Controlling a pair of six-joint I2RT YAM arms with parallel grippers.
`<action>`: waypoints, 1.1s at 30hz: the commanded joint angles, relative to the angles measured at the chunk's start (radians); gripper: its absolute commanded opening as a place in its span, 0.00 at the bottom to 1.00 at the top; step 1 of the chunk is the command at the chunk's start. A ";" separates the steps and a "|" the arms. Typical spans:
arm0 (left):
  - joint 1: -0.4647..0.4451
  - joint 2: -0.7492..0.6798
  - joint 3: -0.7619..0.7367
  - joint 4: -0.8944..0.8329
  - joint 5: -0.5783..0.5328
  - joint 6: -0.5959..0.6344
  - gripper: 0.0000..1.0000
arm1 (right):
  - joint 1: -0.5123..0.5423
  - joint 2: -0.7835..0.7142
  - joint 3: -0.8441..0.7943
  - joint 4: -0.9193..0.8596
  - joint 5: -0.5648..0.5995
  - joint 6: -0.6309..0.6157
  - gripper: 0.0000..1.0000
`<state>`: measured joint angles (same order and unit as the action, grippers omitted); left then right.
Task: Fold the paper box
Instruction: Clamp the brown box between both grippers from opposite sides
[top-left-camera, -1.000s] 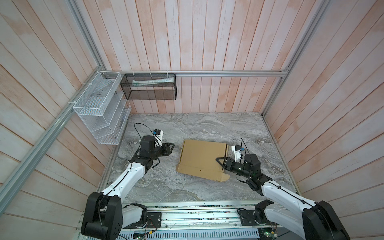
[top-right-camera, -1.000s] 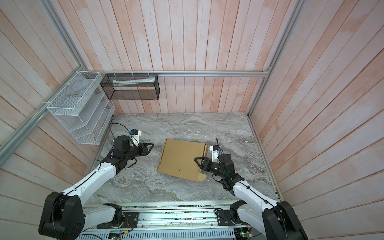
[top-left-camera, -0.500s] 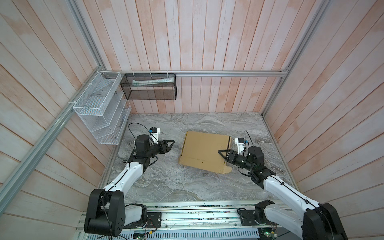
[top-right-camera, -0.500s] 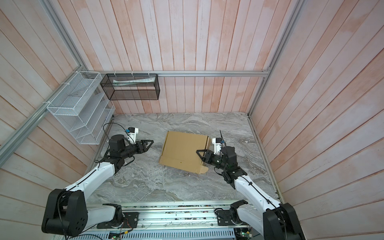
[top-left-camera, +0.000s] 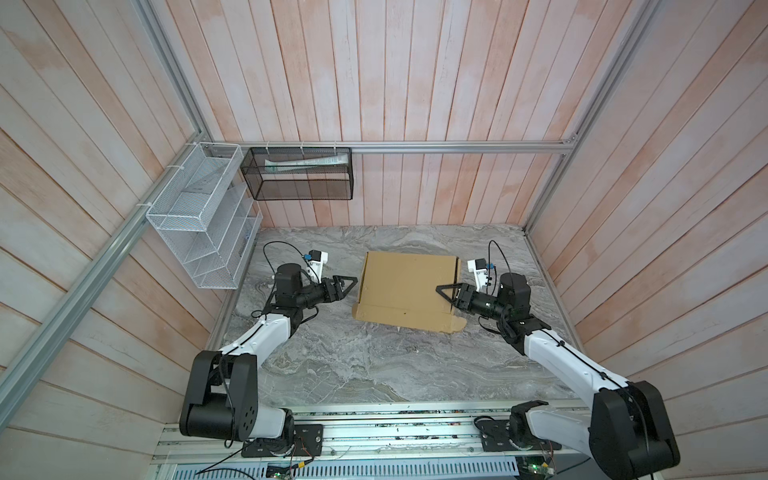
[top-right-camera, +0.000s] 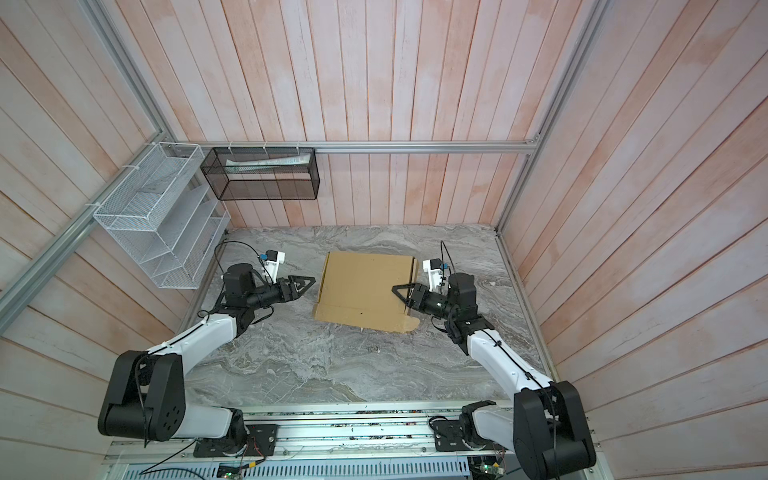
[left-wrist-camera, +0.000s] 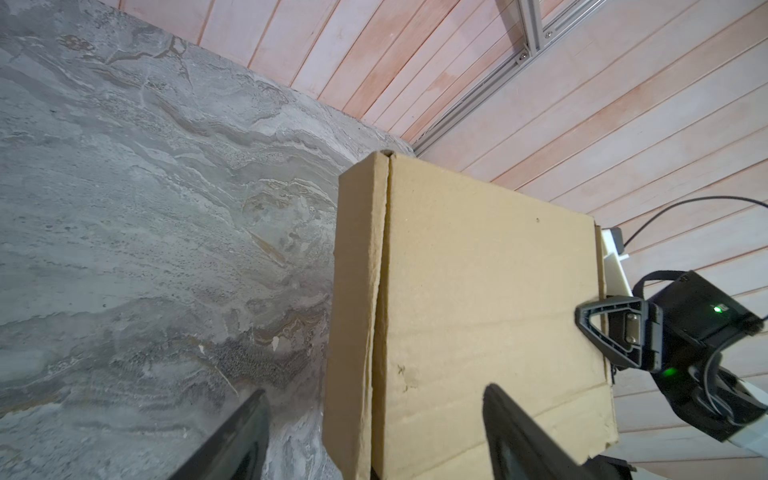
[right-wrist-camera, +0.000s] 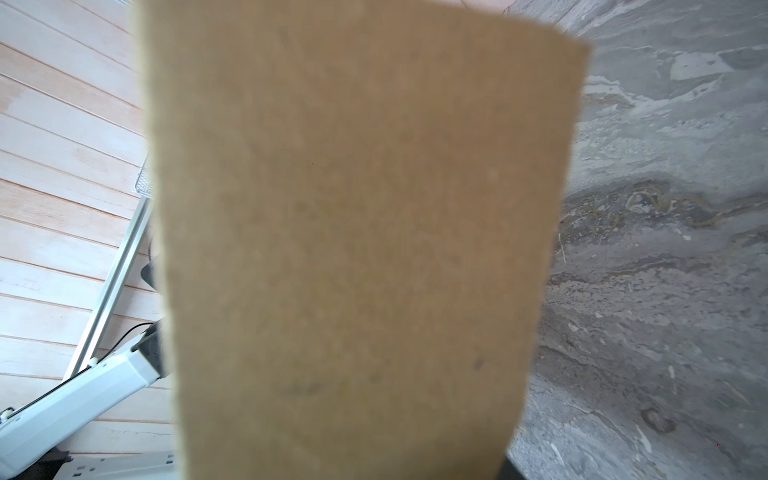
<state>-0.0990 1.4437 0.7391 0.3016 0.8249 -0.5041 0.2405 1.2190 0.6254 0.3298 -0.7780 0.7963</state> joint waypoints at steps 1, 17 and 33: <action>0.005 0.027 0.026 0.077 0.073 -0.033 0.82 | -0.006 0.022 0.049 0.033 -0.111 -0.037 0.46; 0.005 0.086 0.062 0.099 0.219 -0.054 0.85 | -0.009 0.000 0.055 0.028 -0.184 -0.071 0.44; -0.018 0.129 0.083 0.186 0.336 -0.107 0.85 | -0.009 0.033 0.047 0.085 -0.241 -0.062 0.43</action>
<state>-0.1036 1.5692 0.8143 0.4343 1.1179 -0.5968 0.2367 1.2400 0.6609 0.3634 -0.9806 0.7357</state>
